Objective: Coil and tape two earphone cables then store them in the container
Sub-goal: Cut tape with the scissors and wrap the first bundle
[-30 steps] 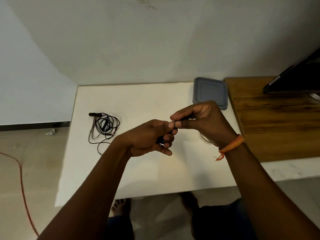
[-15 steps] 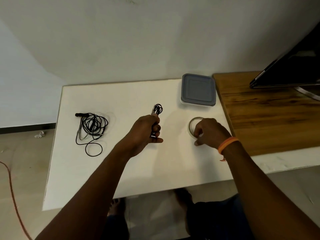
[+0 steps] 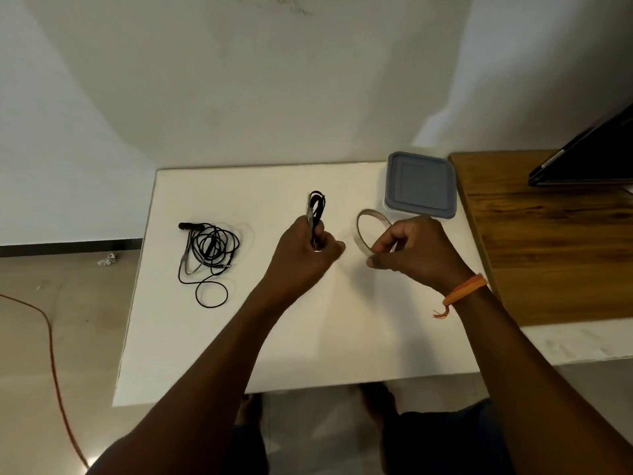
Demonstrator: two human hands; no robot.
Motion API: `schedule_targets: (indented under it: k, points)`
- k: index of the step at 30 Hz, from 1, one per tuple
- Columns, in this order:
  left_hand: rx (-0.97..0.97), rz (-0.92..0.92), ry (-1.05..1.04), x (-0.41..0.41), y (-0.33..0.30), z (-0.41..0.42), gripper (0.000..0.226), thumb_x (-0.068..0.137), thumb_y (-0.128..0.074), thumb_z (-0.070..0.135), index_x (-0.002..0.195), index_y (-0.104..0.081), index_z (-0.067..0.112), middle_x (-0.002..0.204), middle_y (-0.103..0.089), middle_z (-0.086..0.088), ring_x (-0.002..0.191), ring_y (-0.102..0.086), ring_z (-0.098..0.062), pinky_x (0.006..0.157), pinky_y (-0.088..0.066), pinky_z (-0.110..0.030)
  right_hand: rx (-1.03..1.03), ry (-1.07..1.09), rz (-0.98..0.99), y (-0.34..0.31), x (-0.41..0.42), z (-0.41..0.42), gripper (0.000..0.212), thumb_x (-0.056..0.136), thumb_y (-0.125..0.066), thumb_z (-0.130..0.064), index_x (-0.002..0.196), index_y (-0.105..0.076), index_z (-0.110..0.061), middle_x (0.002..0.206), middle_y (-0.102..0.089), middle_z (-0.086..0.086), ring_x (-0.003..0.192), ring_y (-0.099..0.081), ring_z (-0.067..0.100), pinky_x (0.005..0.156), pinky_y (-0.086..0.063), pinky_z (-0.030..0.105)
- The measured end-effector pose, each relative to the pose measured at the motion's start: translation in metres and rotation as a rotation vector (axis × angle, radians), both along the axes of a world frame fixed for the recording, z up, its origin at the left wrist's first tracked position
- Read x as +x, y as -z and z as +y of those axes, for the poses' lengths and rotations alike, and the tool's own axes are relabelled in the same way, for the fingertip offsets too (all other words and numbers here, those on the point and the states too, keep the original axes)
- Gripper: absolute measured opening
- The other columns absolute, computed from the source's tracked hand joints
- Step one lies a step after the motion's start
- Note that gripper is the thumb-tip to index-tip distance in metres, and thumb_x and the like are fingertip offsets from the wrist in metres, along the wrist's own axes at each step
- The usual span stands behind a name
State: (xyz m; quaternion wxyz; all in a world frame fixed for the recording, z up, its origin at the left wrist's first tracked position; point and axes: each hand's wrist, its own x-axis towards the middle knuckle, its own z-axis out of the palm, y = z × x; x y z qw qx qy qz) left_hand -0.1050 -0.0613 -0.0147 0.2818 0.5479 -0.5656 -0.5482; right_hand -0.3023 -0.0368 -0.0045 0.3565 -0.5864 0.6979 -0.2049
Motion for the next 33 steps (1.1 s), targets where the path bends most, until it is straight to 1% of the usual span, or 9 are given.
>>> schedule_targets:
  k: [4,7,10,13,17,22,25,28,33]
  points:
    - [-0.154,-0.03,0.008,0.001,0.002,0.003,0.049,0.072,-0.085,0.023,0.105,-0.05,0.019,0.102,-0.062,0.015,0.097,-0.06,-0.001,0.079,-0.051,-0.013,-0.069,-0.033,-0.016,-0.002,0.013,-0.004,0.014,0.068,-0.086,-0.022,0.074,-0.074,-0.02,0.067,-0.066,-0.013,0.06,-0.059,0.001,0.059,-0.044,0.013]
    - [-0.276,-0.085,-0.023,0.006,0.001,0.0,0.055,0.069,-0.087,0.022,0.111,-0.051,0.017,0.099,-0.061,0.02,0.092,-0.061,-0.003,0.076,-0.048,-0.007,-0.068,-0.059,-0.038,-0.003,0.02,-0.004,0.014,0.068,-0.086,-0.021,0.077,-0.075,-0.017,0.068,-0.066,-0.01,0.058,-0.059,0.007,0.059,-0.048,0.018]
    - [-0.287,-0.107,-0.023,0.01,-0.001,-0.002,0.047,0.071,-0.086,0.018,0.106,-0.054,0.019,0.091,-0.064,0.022,0.086,-0.064,-0.006,0.076,-0.05,-0.01,-0.073,-0.066,-0.047,-0.003,0.022,-0.006,0.014,0.068,-0.086,-0.021,0.076,-0.075,-0.018,0.067,-0.066,-0.011,0.055,-0.058,0.004,0.058,-0.048,0.018]
    - [-0.281,-0.135,-0.053,0.011,-0.003,-0.001,0.038,0.075,-0.082,0.014,0.084,-0.05,0.03,0.082,-0.068,0.019,0.077,-0.065,-0.002,0.07,-0.047,-0.008,-0.072,-0.058,-0.051,-0.003,0.023,-0.007,0.015,0.066,-0.087,-0.021,0.076,-0.076,-0.018,0.066,-0.066,-0.012,0.053,-0.058,0.002,0.058,-0.047,0.017]
    - [-0.288,-0.151,-0.093,0.013,-0.003,-0.003,0.037,0.081,-0.074,0.013,0.07,-0.041,0.025,0.073,-0.069,0.013,0.067,-0.059,0.003,0.062,-0.041,-0.007,-0.063,-0.048,-0.067,-0.003,0.023,-0.008,0.016,0.066,-0.087,-0.021,0.075,-0.075,-0.019,0.066,-0.067,-0.012,0.054,-0.059,0.004,0.059,-0.049,0.018]
    - [-0.283,-0.129,-0.12,0.016,-0.005,-0.005,0.036,0.081,-0.071,0.009,0.07,-0.04,0.024,0.079,-0.073,0.007,0.074,-0.066,-0.009,0.065,-0.047,-0.019,-0.059,-0.044,-0.049,-0.003,0.02,-0.008,0.016,0.067,-0.087,-0.021,0.075,-0.073,-0.021,0.068,-0.066,-0.012,0.059,-0.061,0.01,0.063,-0.052,0.022]
    - [-0.288,-0.133,-0.139,0.016,-0.005,-0.004,0.037,0.081,-0.072,0.011,0.072,-0.041,0.028,0.082,-0.073,0.008,0.073,-0.065,-0.006,0.065,-0.048,-0.016,-0.059,-0.06,-0.048,-0.002,0.022,-0.008,0.015,0.067,-0.087,-0.021,0.075,-0.074,-0.021,0.067,-0.066,-0.014,0.057,-0.06,0.006,0.061,-0.049,0.018]
    - [-0.274,-0.109,-0.13,0.016,-0.004,-0.004,0.04,0.078,-0.079,0.016,0.079,-0.044,0.034,0.089,-0.07,0.014,0.082,-0.067,-0.002,0.072,-0.053,-0.016,-0.061,-0.068,-0.048,-0.002,0.023,-0.008,0.014,0.068,-0.086,-0.021,0.078,-0.076,-0.018,0.068,-0.066,-0.013,0.057,-0.059,0.006,0.06,-0.047,0.017]
    - [-0.326,-0.12,-0.052,0.016,0.001,-0.002,0.044,0.067,-0.089,0.025,0.096,-0.057,0.016,0.092,-0.069,0.011,0.086,-0.066,-0.002,0.075,-0.056,-0.021,-0.061,-0.064,-0.055,-0.004,0.024,-0.008,0.016,0.069,-0.086,-0.021,0.08,-0.076,-0.015,0.068,-0.066,-0.011,0.057,-0.059,0.008,0.06,-0.045,0.017]
